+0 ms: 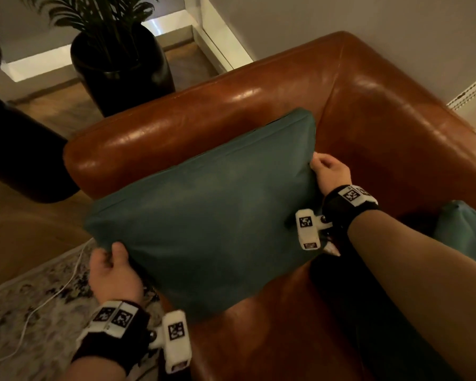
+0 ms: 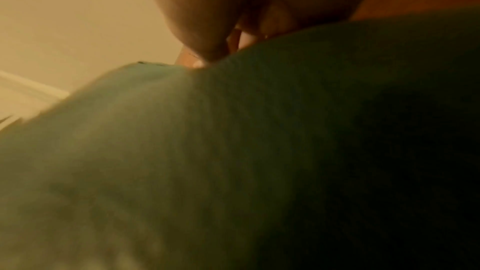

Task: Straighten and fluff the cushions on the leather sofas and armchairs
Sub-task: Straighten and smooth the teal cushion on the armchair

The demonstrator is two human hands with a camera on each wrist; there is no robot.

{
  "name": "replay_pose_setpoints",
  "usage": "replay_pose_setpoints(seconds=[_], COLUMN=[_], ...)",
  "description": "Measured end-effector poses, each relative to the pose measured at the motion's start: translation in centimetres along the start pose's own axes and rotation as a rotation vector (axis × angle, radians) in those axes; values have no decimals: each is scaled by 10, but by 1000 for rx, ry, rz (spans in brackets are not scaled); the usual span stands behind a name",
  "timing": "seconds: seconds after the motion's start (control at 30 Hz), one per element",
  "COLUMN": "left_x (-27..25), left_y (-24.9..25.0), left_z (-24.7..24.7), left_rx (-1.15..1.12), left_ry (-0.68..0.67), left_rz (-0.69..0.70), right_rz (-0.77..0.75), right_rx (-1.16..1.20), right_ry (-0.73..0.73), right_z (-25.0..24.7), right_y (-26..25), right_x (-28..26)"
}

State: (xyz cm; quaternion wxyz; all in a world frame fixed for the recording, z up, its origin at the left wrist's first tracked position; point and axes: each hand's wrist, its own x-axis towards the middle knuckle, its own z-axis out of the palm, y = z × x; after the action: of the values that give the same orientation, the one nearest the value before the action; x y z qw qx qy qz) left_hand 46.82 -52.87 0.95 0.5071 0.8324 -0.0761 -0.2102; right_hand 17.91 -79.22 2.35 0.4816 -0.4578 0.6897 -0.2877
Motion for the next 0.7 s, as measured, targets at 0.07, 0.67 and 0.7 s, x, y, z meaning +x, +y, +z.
replay_pose_setpoints(seconds=[0.07, 0.67, 0.7], left_x=[4, -5, -8], left_y=[7, -105, -104], left_z=[2, 9, 6], left_rx=[-35, 183, 179], left_ry=[8, -206, -213], left_rz=[9, -334, -297], right_rz=[-32, 237, 239], right_rx=[15, 44, 45], right_ry=[56, 129, 141], right_z=[2, -11, -13], right_y=[-5, 54, 57], right_x=[0, -9, -10])
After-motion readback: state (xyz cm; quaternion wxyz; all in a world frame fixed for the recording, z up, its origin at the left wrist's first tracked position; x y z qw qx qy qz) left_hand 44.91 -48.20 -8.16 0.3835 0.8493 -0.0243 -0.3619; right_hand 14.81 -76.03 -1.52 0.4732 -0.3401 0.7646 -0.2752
